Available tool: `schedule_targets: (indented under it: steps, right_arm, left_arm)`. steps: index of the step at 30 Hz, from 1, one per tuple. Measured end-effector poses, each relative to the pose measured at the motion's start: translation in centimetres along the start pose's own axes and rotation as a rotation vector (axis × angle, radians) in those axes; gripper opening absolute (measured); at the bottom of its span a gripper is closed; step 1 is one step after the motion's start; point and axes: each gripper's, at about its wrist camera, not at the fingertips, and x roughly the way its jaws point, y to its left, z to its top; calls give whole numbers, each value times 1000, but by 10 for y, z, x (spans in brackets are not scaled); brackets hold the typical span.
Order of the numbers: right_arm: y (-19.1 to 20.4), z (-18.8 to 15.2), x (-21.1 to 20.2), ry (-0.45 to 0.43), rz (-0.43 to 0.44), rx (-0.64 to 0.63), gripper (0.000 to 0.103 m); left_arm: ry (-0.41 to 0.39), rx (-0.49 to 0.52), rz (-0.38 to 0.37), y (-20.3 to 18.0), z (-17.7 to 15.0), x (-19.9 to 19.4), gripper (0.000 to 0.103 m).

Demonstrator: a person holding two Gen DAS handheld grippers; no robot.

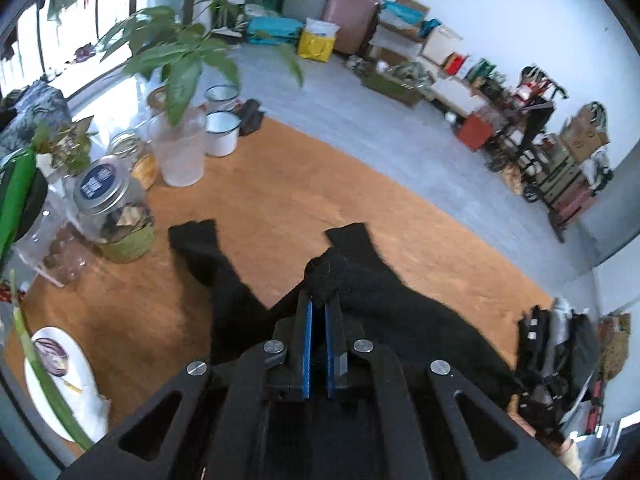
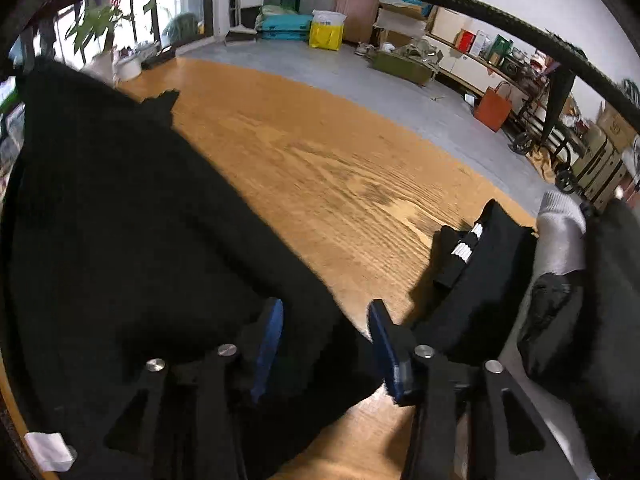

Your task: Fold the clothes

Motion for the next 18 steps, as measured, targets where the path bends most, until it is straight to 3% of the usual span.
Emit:
schedule_targets:
  steps: [1, 4, 6, 8, 12, 15, 18]
  right_arm:
    - [-6, 0, 6, 15, 35, 18, 73]
    - [-12, 0, 23, 73, 135, 54, 63]
    - [-11, -5, 27, 67, 136, 62, 44]
    - [-8, -6, 24, 45, 119, 81, 18]
    - [0, 5, 6, 4, 71, 81, 15]
    - [-5, 37, -30, -126, 31, 90, 15]
    - [-18, 83, -59, -248, -74, 128, 15]
  left_arm:
    - [0, -6, 3, 3, -1, 3, 5]
    - [-7, -20, 5, 10, -4, 9, 5]
    - [-21, -27, -1, 12, -4, 11, 5]
    - [-44, -49, -19, 13, -4, 10, 5]
    - [-116, -103, -46, 12, 3, 0, 5]
    - [-182, -147, -85, 8, 23, -14, 5]
    - [-288, -224, -139, 9, 40, -24, 5]
